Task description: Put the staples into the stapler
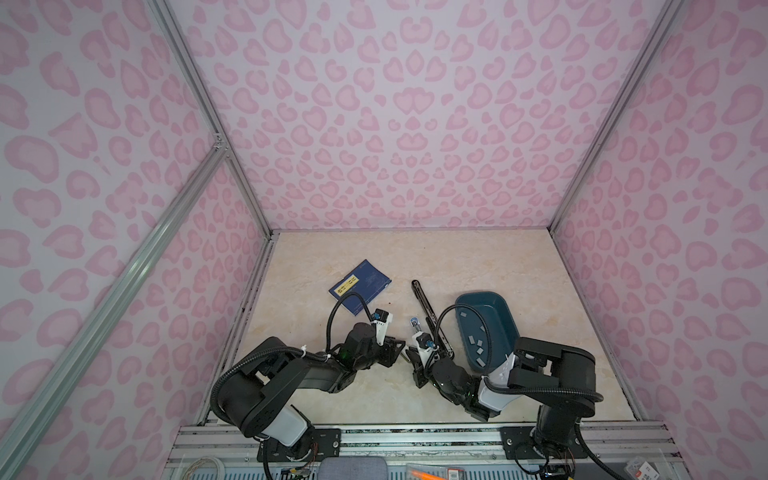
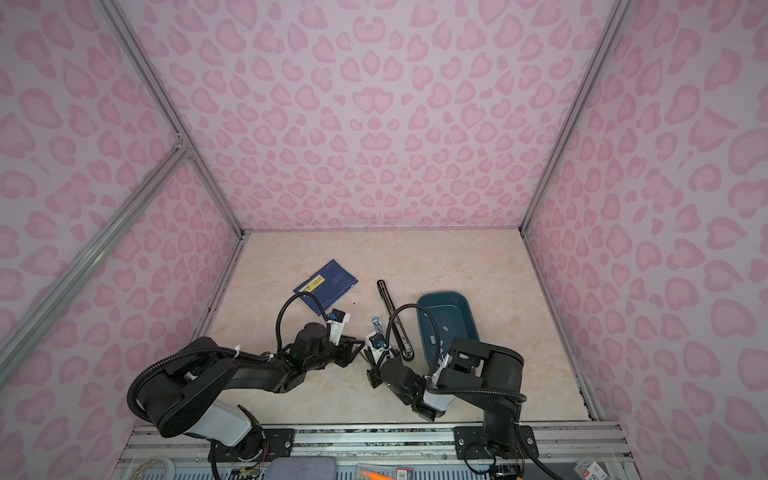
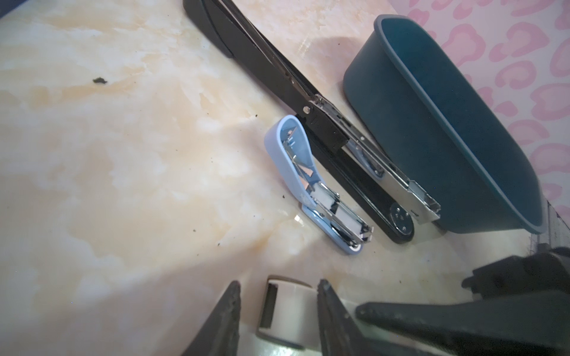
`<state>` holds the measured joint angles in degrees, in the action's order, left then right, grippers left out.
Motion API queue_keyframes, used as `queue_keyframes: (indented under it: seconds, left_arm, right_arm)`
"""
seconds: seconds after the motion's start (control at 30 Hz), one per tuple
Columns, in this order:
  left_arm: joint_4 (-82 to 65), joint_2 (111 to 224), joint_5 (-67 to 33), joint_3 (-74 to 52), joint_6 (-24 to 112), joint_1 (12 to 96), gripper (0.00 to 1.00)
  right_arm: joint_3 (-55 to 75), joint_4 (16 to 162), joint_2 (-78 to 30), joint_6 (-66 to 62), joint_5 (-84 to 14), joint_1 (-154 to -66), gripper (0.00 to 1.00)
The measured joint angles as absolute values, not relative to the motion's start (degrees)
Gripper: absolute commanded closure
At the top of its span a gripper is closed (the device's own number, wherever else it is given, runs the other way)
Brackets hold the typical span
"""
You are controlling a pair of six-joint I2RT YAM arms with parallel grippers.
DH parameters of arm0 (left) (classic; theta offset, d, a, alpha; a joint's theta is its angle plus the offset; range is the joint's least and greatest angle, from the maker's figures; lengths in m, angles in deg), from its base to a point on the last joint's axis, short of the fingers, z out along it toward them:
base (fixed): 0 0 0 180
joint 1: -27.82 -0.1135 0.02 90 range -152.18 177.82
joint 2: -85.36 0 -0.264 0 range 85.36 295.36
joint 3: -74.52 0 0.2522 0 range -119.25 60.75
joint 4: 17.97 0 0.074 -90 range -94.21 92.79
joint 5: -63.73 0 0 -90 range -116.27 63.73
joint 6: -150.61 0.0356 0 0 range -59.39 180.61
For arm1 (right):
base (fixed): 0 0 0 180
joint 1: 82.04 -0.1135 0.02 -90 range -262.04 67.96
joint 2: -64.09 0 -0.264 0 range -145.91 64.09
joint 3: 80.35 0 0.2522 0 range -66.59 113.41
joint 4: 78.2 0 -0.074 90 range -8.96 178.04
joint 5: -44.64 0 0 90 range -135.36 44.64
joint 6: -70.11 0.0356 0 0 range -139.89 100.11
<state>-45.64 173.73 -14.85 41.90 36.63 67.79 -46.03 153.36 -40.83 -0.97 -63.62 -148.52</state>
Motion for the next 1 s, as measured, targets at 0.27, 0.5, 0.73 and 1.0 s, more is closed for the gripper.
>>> queue_keyframes:
  seconds: [0.27,0.5,0.73,1.0]
  left_arm:
    - [-46.47,174.26,-15.25,42.12,36.63,68.33,0.59]
    - [-46.73,174.41,-15.36,42.12,36.60,68.44,0.60]
    - [-46.25,173.84,-16.03,41.97,36.63,68.44,0.59]
    - [-39.93,168.40,-20.14,41.88,36.69,68.44,0.51]
  right_arm:
    - [-48.02,164.12,-46.78,0.58,-64.87,-149.22,0.87]
    - [-48.68,168.82,-48.81,1.48,-65.15,-149.40,0.84]
    - [-46.93,154.17,-39.17,1.32,-64.02,-149.42,0.69]
    - [-42.64,135.57,-32.79,0.17,-64.67,-150.23,0.53]
